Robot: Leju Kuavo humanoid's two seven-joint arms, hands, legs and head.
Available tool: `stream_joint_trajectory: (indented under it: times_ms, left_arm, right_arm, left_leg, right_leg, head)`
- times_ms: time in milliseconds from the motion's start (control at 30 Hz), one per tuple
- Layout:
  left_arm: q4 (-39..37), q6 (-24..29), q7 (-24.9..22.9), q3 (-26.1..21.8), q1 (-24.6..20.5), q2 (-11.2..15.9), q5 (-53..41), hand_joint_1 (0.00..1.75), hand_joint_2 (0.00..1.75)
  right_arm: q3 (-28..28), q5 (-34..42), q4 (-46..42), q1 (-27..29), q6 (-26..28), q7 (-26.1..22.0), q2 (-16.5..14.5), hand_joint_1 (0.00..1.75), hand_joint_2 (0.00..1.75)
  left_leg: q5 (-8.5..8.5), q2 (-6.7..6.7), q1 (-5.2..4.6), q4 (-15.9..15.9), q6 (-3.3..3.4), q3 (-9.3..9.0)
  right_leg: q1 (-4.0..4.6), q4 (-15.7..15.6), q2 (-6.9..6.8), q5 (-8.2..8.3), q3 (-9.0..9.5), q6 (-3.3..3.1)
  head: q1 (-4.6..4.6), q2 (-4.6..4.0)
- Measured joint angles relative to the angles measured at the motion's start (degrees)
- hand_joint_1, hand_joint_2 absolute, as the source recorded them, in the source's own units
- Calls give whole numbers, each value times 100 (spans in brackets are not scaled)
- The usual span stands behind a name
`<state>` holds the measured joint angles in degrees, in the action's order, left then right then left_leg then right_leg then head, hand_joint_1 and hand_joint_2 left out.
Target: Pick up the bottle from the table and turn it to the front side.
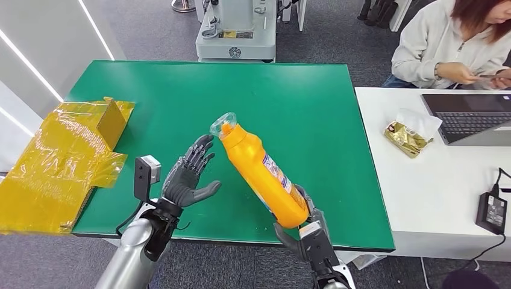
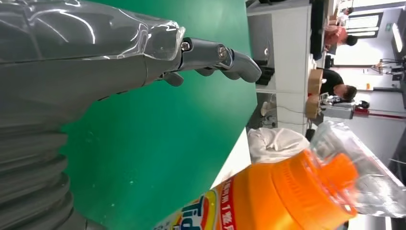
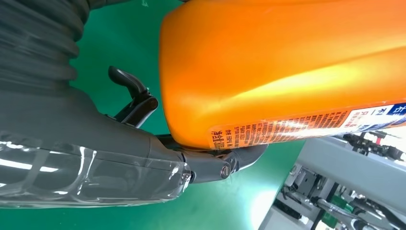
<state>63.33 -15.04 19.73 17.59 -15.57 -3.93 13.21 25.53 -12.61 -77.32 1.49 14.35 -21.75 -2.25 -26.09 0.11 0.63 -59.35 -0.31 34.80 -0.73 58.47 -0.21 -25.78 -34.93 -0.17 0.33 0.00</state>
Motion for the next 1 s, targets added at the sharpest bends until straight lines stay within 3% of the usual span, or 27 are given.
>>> stream_joint_trajectory:
  times_ms: [233, 467, 767, 1000]
  left_arm:
    - [-2, -921, -890, 9, -433, 42, 1397, 0, 175]
    - [-377, -802, -1278, 217, -1150, 57, 2076, 0, 175]
    - [-1252, -283, -1103, 767, -1815, -172, 1433, 0, 175]
    - [-1932, -28, -790, 1166, -1989, -236, 864, 0, 175]
  right_arm:
    - [-105, -259, 235, -97, -261, -22, -87, 175, 175]
    - [-195, -532, 501, -199, -259, 2, -211, 175, 175]
    - [-391, -628, 669, -228, -161, 133, -312, 175, 175]
    - [-551, -691, 628, -50, -160, 216, -323, 175, 175]
  left_leg:
    - [1, -2, 0, -1, -1, 0]
    - [2, -1, 0, -2, -1, -2]
    - [1, 0, -1, -3, -1, 1]
    - [0, 0, 0, -2, -1, 3]
  right_leg:
    - [0, 1, 0, 1, 0, -1]
    - [0, 2, 0, 3, -1, -3]
    - [-1, 0, 1, 3, -2, -2]
    - [0, 1, 1, 2, -4, -2]
  head:
    - [0, 0]
    - [0, 0]
    - [-1, 0]
    - [0, 0]
